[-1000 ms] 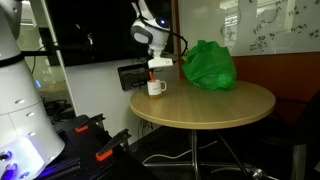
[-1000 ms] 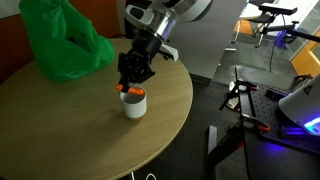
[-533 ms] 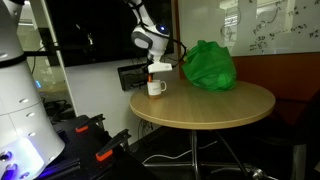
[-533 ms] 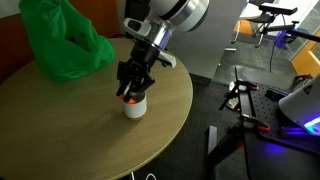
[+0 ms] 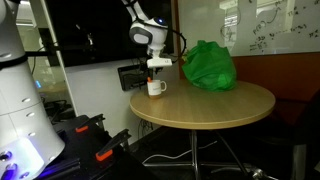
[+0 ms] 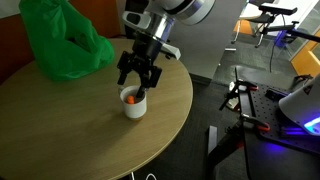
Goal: Put the marker in the mug cup
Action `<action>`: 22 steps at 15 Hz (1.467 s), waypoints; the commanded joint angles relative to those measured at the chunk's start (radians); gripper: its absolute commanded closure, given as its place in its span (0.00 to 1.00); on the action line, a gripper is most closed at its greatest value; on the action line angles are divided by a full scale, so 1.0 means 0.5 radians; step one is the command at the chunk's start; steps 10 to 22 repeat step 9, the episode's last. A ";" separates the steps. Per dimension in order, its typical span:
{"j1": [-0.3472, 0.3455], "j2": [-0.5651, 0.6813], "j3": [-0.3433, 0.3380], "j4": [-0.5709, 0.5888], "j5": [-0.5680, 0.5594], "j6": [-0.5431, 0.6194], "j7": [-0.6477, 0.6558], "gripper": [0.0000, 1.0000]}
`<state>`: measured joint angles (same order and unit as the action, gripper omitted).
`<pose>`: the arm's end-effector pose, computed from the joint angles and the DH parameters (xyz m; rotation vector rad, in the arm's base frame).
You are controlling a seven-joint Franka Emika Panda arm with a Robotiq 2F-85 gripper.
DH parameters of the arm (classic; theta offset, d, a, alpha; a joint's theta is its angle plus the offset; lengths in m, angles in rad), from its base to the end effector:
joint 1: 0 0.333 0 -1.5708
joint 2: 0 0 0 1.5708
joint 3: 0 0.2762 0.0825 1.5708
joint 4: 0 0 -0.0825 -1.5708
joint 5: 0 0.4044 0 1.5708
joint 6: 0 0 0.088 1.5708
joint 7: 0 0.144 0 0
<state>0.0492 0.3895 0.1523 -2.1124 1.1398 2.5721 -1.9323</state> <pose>0.5758 0.1250 0.1486 -2.2187 -1.4257 -0.7428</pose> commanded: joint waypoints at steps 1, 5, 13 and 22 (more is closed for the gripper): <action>0.096 -0.183 -0.108 -0.164 -0.495 0.022 0.525 0.00; 0.048 -0.337 -0.117 -0.247 -1.127 -0.079 1.155 0.00; -0.013 -0.471 -0.070 -0.274 -1.453 -0.122 1.402 0.00; -0.013 -0.471 -0.070 -0.274 -1.453 -0.122 1.402 0.00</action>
